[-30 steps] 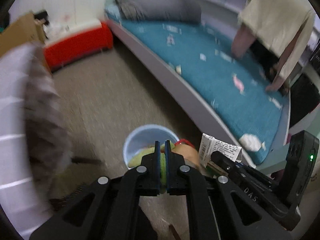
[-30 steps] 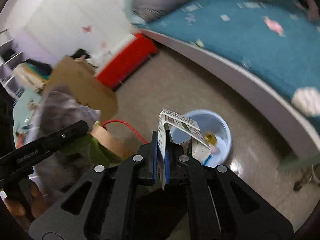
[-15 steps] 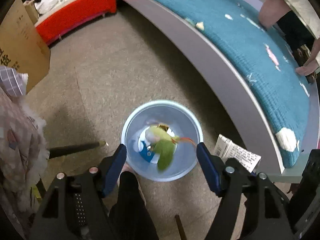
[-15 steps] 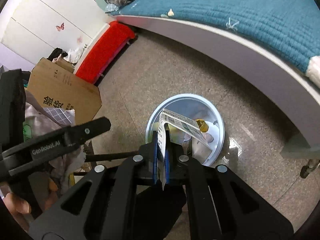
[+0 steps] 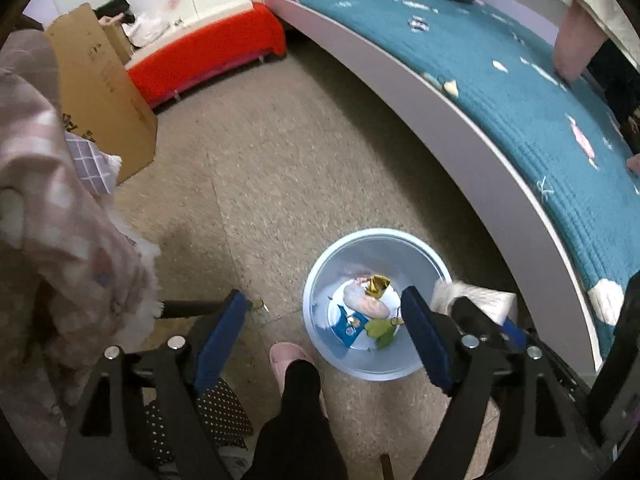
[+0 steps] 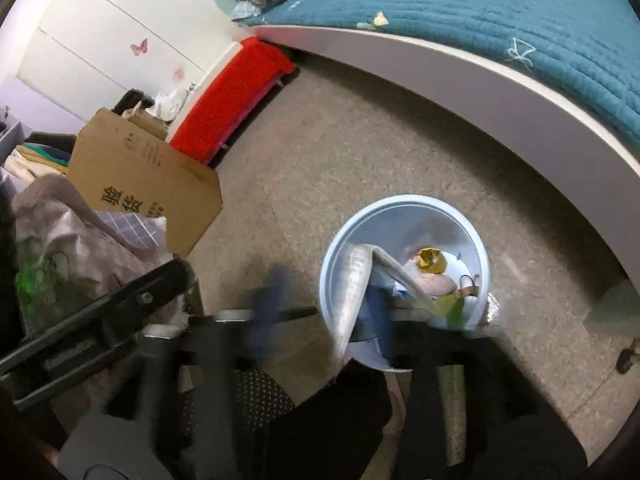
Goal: Collect trash
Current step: 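Bring both open tools back to the table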
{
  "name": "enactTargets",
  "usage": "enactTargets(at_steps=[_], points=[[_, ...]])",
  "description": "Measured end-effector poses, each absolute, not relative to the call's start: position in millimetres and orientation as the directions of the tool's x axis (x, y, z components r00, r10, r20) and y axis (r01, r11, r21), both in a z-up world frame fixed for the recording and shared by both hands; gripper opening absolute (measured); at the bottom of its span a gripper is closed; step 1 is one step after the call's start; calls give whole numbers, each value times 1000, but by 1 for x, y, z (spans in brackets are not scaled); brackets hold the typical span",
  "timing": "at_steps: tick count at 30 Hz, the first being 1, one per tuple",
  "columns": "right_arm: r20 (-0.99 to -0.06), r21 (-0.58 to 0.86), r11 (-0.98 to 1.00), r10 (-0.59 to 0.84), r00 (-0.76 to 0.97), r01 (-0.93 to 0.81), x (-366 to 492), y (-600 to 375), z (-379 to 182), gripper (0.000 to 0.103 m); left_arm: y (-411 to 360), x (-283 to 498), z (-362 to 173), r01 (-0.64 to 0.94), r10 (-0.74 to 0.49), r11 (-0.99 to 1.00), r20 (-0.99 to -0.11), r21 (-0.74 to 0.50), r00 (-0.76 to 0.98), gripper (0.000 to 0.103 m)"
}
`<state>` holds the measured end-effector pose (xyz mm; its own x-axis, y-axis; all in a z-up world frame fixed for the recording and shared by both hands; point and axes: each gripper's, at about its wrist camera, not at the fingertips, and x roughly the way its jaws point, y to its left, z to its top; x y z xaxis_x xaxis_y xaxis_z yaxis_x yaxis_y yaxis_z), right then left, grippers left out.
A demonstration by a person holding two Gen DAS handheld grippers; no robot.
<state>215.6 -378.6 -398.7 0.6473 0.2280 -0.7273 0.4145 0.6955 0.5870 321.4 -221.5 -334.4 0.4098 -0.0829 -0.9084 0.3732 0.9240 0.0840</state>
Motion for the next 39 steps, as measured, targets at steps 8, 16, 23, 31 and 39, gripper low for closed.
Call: enactTargets(at_steps=[8,16,23,31,39], points=[[-735,552,722,184,653,418,187,-383,-369,59,-225,296,-300,398,-105,911,-878,103,467,81],[-687,480,775,40,726,411,119,-384,-273,63,-231,239,-230,471,-224,878,-804,79,551,81],[-562,479,829,36,827,289,94,-346,-186,66,-187,198,-139,470,-285,877,-683,96,672,82],[-471,447,893,182,863,56,119,-247,-127,66,-61,192,-82,322,-233,946,-615,37,753,83],[-504,372,913,349,790,-166,176,-116,-104,66,104,209,-79,47,-60,998,-620,-37,782,82]])
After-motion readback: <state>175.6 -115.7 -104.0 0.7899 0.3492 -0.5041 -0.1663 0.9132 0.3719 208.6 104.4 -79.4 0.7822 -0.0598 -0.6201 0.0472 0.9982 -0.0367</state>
